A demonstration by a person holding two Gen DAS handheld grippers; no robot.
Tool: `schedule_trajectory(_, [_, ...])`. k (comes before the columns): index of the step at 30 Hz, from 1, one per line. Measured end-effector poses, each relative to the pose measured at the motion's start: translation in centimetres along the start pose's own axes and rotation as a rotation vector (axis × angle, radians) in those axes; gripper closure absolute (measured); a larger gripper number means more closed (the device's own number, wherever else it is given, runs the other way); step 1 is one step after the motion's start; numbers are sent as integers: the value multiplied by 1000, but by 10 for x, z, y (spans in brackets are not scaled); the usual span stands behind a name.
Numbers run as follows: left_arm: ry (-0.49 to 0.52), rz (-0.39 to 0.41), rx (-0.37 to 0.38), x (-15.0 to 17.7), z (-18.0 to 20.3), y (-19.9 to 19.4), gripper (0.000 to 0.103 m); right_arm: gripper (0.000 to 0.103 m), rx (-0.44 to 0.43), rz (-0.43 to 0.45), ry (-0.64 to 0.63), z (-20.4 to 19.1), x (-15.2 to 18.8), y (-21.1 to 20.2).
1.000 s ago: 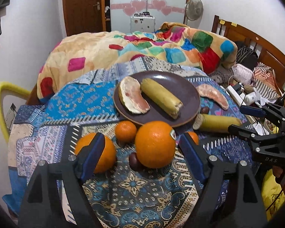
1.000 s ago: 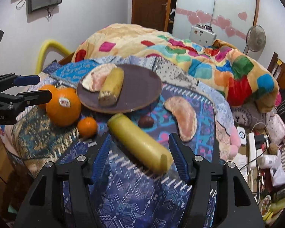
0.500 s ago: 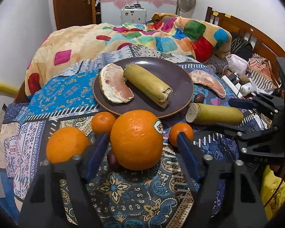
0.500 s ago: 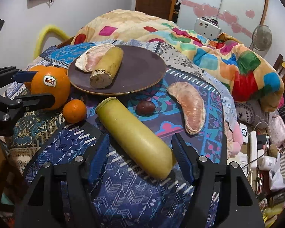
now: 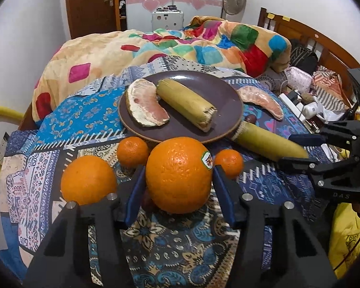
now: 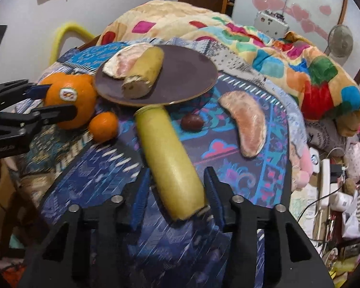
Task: Organize fruits
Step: 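Grasp the second gourd with the right tool while the left tool grasps the large orange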
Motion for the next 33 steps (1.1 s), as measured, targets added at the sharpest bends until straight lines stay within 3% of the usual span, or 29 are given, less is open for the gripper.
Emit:
schedule_trajectory(18, [14,12,19,1,5,-1,48,65,-80,6,50,-7,-21,23])
schedule_trajectory(24, [-26,10,44,-4,-3,0,48,69,-46,55,74,-3,-18,8])
schedule_trajectory(33, [-57,96,29,-28,-12,-29,48,70,-11,164,115,14,-32,-32])
Point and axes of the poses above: each gripper's, at about its wrist camera, not at the fingertips, and y roughly the way its jaws point, z to its right, x to its underside, the point moved 5 cm from there along y, roughly the way its jaws point, and after that the axes turned 8 degrees about -z, right-handed, at the moved point
